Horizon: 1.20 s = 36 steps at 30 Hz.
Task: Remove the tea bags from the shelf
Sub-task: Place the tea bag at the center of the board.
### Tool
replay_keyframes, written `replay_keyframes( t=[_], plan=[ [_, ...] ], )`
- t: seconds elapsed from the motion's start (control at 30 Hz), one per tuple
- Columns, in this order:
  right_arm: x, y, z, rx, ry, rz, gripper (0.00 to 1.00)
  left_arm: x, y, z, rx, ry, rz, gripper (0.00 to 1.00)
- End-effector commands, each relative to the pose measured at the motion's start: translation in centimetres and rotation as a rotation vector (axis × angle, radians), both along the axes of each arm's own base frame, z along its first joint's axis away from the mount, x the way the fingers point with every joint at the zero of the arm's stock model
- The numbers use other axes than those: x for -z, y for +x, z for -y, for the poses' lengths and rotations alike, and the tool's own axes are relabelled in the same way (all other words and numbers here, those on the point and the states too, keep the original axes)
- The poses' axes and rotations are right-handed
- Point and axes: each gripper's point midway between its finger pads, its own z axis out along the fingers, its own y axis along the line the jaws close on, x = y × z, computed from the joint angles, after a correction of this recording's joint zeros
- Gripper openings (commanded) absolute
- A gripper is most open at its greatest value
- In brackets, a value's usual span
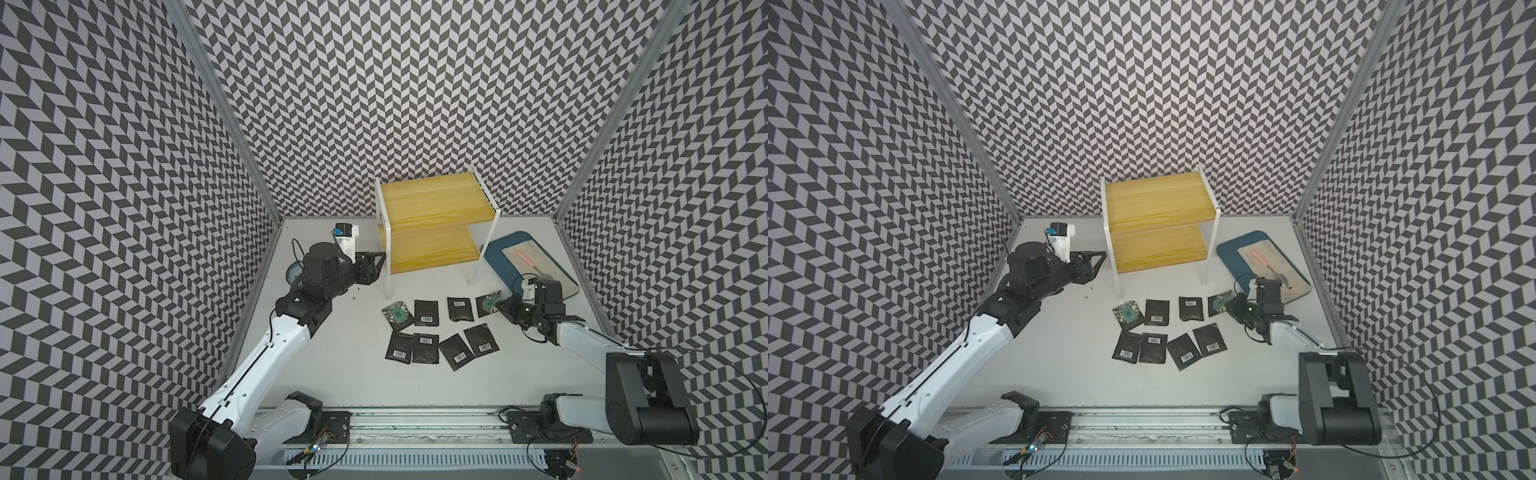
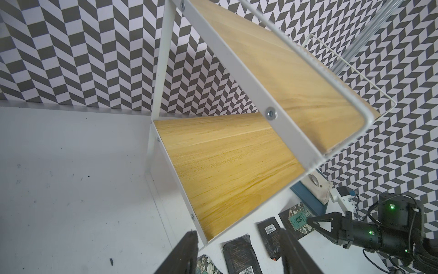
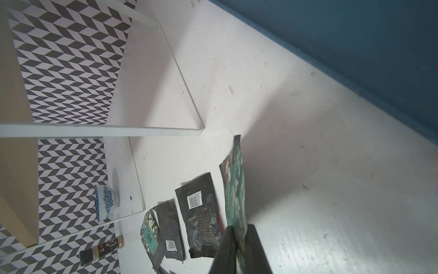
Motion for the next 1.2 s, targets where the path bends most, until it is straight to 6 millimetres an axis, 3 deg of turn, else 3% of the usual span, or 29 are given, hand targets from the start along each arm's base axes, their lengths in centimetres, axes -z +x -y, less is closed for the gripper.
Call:
replay_keyframes(
  t=[0.0, 0.2, 0.5, 0.7, 1.07, 1.17],
  plan=[
    [-0.5, 1.3, 0.4, -0.001, -0.03, 0.053, 0.11, 0.3, -0.5, -0.1, 0.009, -0.005, -0.012, 0.58],
    [0.0, 1.4, 0.5, 0.004, -0.032, 0.051, 0.15, 0.7, -0.5, -0.3, 0.006, -0.002, -0.02, 0.58],
    [0.4, 1.8, 1.0, 0.018, -0.059, 0.038, 0.41, 1.0, -0.5, -0.6, 0.0, -0.001, -0.024, 0.58],
    [-0.1, 1.5, 1.7, 0.045, -0.095, 0.036, 0.5, 1.2, -0.5, -0.6, -0.002, 0.001, -0.031, 0.58],
    [-0.9, -0.5, 2.4, 0.062, -0.126, 0.012, 0.59, 1.7, -0.3, -1.0, -0.006, -0.001, -0.04, 0.59],
    [-2.2, -0.4, 2.5, 0.063, -0.133, 0.044, 0.6, 1.6, -0.1, -1.3, -0.019, 0.002, -0.044, 0.63]
  ],
)
